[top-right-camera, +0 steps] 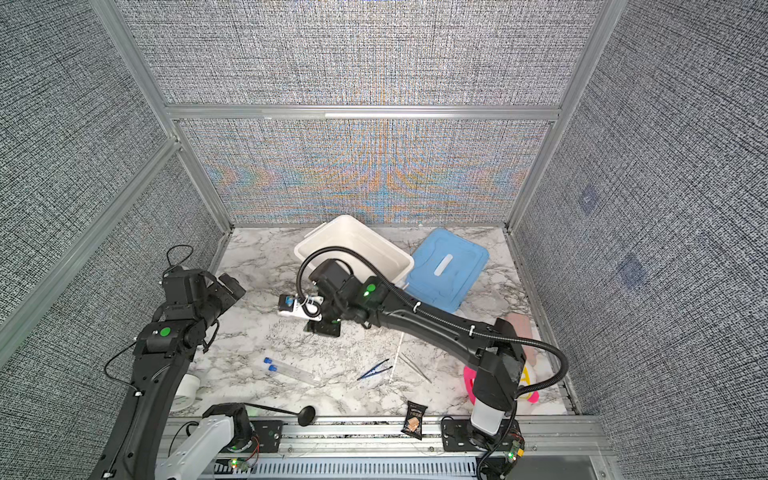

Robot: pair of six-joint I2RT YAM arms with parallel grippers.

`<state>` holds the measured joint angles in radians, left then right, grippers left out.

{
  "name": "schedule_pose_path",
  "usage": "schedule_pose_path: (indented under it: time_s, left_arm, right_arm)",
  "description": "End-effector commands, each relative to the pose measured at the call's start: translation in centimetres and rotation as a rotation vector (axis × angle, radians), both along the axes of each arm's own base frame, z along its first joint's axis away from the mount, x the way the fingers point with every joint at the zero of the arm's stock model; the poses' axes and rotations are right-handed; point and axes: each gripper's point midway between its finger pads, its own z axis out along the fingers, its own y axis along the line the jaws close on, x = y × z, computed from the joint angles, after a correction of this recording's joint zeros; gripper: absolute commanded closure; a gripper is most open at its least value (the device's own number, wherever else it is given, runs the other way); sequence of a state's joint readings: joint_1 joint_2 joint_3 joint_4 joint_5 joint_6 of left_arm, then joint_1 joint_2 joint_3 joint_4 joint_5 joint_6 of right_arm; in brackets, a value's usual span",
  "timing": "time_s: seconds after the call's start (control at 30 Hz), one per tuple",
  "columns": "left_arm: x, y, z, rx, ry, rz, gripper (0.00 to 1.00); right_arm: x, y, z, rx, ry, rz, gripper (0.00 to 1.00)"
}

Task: Organize the chemistry lab equipment
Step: 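Release the beaker and move the right gripper toward the test tubes, then lower the right gripper onto a blue-capped test tube and close it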

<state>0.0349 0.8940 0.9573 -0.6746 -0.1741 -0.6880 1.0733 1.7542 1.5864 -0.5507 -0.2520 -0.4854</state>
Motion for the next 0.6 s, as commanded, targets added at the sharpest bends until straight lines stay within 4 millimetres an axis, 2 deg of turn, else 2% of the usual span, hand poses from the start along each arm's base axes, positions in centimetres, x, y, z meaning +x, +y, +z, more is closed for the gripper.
schedule_pose_path:
  time_s: [0.0,0.13,0.27,0.37,0.47,0.57]
  left_arm:
    - [0.0,0.4,-0.6,-0.014,0.032,0.006,0.01]
    - [0.5,0.2,-2.0,-0.099,0.049,-0.007,0.01]
    - [0.7,0.1,-3.7,-0.203,0.058,-0.010,0.01]
    - [0.6,0.1,-4.5,-0.262,0.069,-0.014,0.01]
    - [0.7,-0.2,-4.4,-0.288,0.052,-0.033,0.01]
    - [0.7,-0.2,-4.3,-0.318,0.034,-0.040,0.01]
  right_arm:
    - [-1.2,3.6,-0.9,0.090,0.064,-0.032,0.57]
    - [-3.0,5.6,-4.9,0.019,0.157,-0.039,0.58]
    - [-6.4,6.6,-8.9,-0.057,0.250,0.088,0.62]
    - [-8.2,7.4,-11.2,-0.095,0.240,0.172,0.63]
    - [-8.7,8.6,-12.8,-0.112,0.225,0.210,0.63]
    - [-7.8,9.9,-14.1,-0.113,0.198,0.187,0.63]
